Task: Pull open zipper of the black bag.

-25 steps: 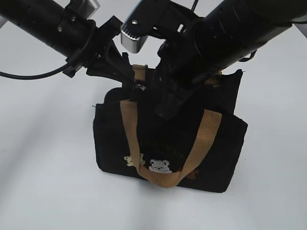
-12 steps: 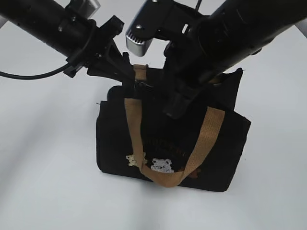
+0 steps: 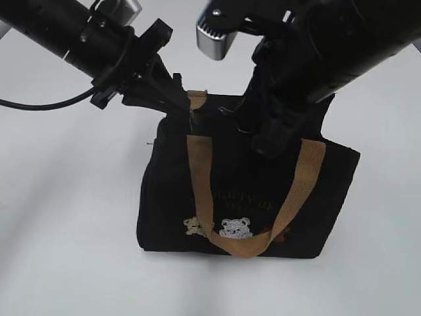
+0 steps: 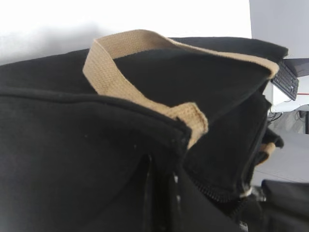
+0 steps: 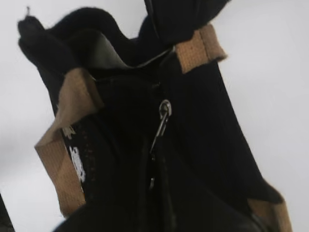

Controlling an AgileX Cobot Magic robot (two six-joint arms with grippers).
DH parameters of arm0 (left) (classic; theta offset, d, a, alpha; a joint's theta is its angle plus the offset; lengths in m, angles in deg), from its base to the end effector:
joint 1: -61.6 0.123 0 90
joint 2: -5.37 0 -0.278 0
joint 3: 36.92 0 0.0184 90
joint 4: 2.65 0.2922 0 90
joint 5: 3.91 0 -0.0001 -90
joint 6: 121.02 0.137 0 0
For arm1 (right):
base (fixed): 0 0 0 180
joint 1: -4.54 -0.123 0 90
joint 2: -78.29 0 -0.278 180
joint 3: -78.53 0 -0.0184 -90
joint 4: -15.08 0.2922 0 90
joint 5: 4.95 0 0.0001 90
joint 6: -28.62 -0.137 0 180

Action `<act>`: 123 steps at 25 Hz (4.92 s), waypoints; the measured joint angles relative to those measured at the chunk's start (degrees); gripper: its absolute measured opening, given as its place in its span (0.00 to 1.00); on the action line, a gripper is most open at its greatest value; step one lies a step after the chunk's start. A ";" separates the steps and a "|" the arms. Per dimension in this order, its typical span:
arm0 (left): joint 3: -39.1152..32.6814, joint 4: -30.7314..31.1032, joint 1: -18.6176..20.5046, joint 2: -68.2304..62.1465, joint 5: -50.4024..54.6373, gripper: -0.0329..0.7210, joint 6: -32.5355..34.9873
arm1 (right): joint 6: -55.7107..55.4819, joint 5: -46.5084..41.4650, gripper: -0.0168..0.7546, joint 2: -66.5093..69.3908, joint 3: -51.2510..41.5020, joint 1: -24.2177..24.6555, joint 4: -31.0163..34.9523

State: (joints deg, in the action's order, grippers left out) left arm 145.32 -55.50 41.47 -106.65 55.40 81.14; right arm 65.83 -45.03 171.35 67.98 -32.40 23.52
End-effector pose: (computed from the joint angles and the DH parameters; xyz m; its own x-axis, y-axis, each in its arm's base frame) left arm 0.3686 -0.2352 0.2085 -0.9411 0.1863 -0.2820 0.3343 0.6366 -0.6950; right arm 0.2995 0.2414 0.2402 -0.2227 -0.8039 -0.5515 -0.8808 0.4083 -0.2396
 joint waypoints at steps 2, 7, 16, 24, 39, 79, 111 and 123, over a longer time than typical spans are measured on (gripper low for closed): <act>0.00 0.54 0.00 0.00 0.17 0.05 0.00 | -4.56 -2.08 0.02 -0.18 0.00 0.00 -3.65; 0.00 2.00 0.05 0.00 0.12 0.05 -0.04 | -18.42 -7.59 0.02 -0.23 0.00 0.00 -15.91; 0.00 3.53 0.73 0.00 0.39 0.05 -0.06 | -31.21 -15.36 0.02 -0.37 0.05 7.09 -22.29; 0.00 5.01 0.90 0.37 0.40 0.05 -0.11 | -25.75 -15.42 0.02 -0.41 0.05 17.27 -10.36; 0.00 6.58 0.90 3.02 1.00 0.16 -0.11 | -22.81 -18.32 0.27 -1.21 0.05 25.18 3.48; -48.96 50.17 0.99 101.41 1.43 0.60 -18.73 | -22.74 -23.45 0.74 -77.95 -38.50 25.18 5.06; -48.96 50.22 18.32 104.42 1.44 0.60 -18.68 | -22.74 -23.30 0.74 -83.28 -38.67 36.47 5.51; -49.02 50.22 18.87 104.55 1.44 0.60 -18.68 | -22.74 -23.36 0.74 -85.46 -38.67 36.47 5.54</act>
State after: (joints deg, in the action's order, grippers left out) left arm 96.30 -5.28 60.33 -2.10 56.84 62.46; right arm 43.08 -68.39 85.89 29.31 4.08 29.06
